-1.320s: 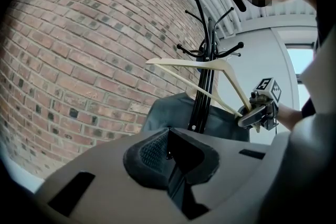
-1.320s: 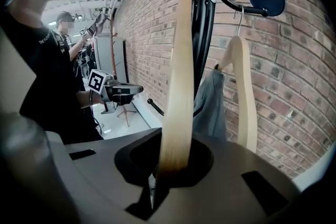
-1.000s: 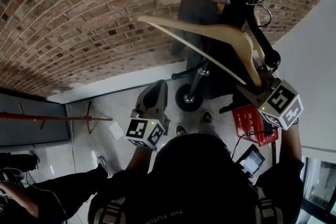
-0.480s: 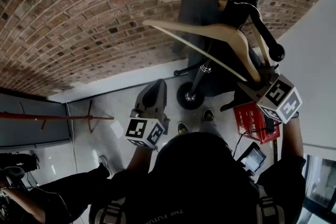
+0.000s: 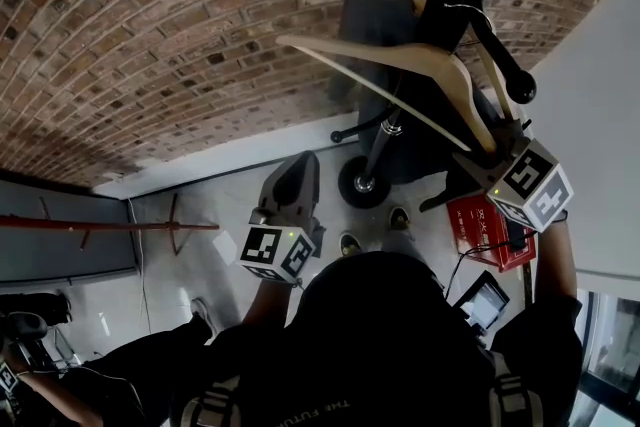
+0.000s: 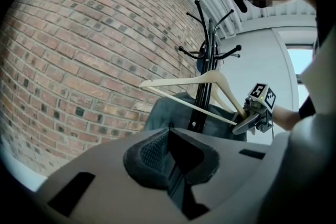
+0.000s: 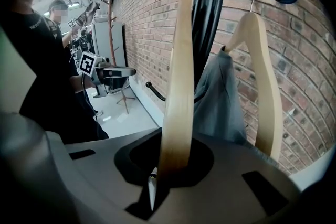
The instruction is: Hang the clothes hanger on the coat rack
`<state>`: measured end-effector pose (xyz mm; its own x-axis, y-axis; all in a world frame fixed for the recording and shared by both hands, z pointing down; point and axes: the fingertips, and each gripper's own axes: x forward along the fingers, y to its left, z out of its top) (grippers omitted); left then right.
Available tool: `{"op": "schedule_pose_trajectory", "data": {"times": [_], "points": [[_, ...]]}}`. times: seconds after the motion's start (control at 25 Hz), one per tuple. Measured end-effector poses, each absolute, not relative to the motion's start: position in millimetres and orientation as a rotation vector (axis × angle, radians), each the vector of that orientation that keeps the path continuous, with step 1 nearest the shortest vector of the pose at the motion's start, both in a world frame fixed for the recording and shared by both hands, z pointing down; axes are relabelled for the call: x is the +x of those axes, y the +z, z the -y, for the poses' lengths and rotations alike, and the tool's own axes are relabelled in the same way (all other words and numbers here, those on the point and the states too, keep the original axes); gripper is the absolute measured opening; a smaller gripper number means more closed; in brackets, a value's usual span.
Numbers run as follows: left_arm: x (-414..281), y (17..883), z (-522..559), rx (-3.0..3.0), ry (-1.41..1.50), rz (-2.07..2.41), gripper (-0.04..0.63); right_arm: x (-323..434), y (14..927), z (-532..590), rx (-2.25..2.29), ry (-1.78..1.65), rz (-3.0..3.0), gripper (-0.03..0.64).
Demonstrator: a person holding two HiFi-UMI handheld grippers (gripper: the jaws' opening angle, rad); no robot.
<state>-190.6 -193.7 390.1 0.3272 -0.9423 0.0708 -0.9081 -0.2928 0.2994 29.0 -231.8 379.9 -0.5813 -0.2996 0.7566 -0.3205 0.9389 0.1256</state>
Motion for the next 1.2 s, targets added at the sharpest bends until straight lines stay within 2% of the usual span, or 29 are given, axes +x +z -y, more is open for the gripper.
{"op": "schedule_pose_trajectory", "data": {"times": [0.56,0.88,1.2], "points": [[-192.5,385.0,186.3,2.318,-0.168,1.67,0.02,26.5,377.9,237.1,0.547,-0.023,2.258,0.034],[-187.3,383.1,181.7,2.329,-0.165,1.66,0.02,26.3,353.4,241.6,0.664,-0.076,2.359,0.105],[-186.5,381.3,178.4,2.328,-0.16,1.666,0.02,26.4,316.1,241.2,0.769,-0.193,2.46,0.141]]}}
